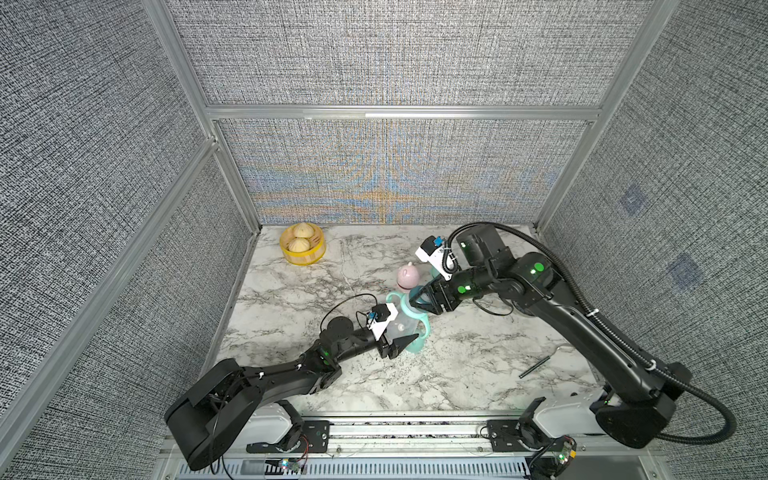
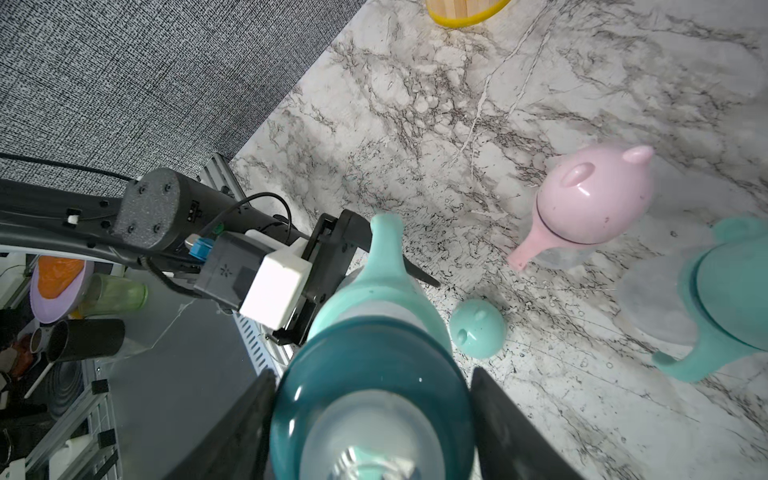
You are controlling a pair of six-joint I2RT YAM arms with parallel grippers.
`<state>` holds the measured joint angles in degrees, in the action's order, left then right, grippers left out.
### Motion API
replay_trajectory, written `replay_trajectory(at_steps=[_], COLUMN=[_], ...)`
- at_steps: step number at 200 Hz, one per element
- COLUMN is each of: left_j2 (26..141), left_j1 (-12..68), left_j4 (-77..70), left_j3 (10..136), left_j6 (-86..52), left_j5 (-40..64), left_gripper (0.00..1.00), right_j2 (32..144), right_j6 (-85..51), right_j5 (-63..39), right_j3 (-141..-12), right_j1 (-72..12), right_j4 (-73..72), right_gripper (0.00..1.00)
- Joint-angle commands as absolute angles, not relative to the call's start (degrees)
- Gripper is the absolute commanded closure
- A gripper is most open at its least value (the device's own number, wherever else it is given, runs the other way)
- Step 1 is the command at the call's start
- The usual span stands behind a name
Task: Assemble the baby bottles
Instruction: Close the nipple on the baby bottle.
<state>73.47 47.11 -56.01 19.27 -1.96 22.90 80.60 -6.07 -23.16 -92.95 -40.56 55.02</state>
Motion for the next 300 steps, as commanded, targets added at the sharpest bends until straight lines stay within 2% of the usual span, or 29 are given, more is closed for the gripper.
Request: replay_trajectory(at_steps=[1,120,176,213,241,267,300], left_j2=[73.6,73.7,72.0,69.9,71.9,74.7,77.5], left_j1=[47.4,47.5,49.5,54.0,58.0,60.1,61.3], left_j4=[-59.8,-59.8,-60.4,-61.3,-63.7,-67.7,-68.6], left_j3=[19.3,18.5,18.4,18.0,18.4,18.5,19.3], left_j6=[-1.8,0.2,0.8,6.1,11.0,13.2,13.8], left_j5=[23.5,20.3,8.3,-4.9,-13.7,-16.7,-17.1], left_gripper=[1.0,1.0,1.0,1.0,1.0,1.0,1.0], right_j2=[81.9,87.2,87.8,88.4,89.8,89.6,90.5], right_j6=[-4.8,-3.5,-15.0,-24.0,-30.1,-34.7,-36.6], right_j5=[-24.1,-24.9,-22.4,-17.0,-14.4,-13.7,-13.6], right_j3=[-94.4,-96.0,-92.2,-92.1,-94.2,-94.8,-99.3], right_j1=[-41.0,-41.1,-44.5,-48.4,-48.4,-48.1,-47.3], right_j4=[57.7,62.9,57.3,57.4,60.7,61.1,63.7], right_gripper=[0.41,0.41,0.44,0.45,0.45,0.44,0.33])
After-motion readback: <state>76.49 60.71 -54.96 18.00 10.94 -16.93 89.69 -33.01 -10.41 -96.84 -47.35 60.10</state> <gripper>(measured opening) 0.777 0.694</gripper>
